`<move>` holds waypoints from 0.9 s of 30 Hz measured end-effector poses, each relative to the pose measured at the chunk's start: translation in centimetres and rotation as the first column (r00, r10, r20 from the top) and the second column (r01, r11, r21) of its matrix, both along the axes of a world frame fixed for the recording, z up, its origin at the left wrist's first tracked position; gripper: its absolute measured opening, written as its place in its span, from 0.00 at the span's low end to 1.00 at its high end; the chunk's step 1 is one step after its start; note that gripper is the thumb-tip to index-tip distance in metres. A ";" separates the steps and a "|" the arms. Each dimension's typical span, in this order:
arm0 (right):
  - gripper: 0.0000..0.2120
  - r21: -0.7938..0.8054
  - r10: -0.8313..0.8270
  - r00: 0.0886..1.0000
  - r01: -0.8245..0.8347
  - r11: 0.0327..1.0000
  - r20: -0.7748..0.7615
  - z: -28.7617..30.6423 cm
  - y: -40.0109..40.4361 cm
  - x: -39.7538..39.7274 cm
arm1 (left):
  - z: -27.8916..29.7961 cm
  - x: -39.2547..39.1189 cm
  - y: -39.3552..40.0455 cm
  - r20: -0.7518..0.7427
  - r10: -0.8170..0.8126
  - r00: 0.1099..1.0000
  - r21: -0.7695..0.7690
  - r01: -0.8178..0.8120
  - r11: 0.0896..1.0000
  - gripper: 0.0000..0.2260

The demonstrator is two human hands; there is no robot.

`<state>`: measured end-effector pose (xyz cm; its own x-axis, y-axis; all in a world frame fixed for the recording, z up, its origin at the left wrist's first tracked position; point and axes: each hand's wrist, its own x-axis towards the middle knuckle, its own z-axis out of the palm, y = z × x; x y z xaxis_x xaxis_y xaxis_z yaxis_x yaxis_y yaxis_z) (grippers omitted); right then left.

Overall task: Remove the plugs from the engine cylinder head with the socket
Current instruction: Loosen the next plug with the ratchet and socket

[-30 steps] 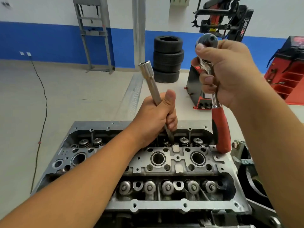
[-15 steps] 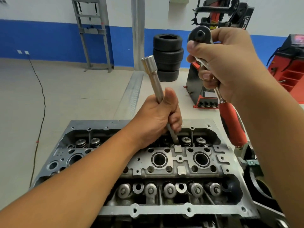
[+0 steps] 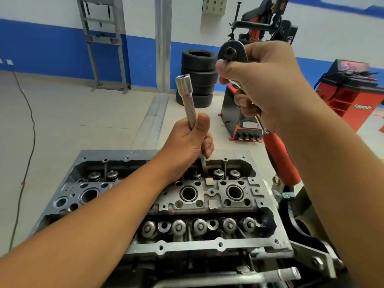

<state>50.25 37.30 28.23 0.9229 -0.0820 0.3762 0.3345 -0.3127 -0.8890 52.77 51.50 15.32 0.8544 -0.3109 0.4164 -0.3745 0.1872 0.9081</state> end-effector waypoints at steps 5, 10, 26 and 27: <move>0.09 -0.081 0.016 1.000 -0.014 0.997 0.020 1.0 0.5 -0.4 | 0.3 -0.7 -0.2 0.067 -0.019 0.998 0.105 0.012 0.994 0.21; 0.08 -0.246 0.017 0.995 0.007 0.969 0.097 2.0 1.3 0.9 | 0.5 -0.5 0.2 -0.054 -0.001 0.999 -0.062 -0.003 0.998 0.19; 0.14 -0.470 0.068 0.995 -0.028 0.882 0.068 2.8 1.2 2.4 | -0.6 -0.3 -0.4 0.015 0.064 0.998 0.032 -0.064 0.997 0.19; 0.13 -0.494 0.037 0.999 -0.019 0.869 0.027 2.9 1.1 2.4 | -0.4 -0.5 -0.4 0.020 0.074 0.997 0.040 -0.075 0.996 0.19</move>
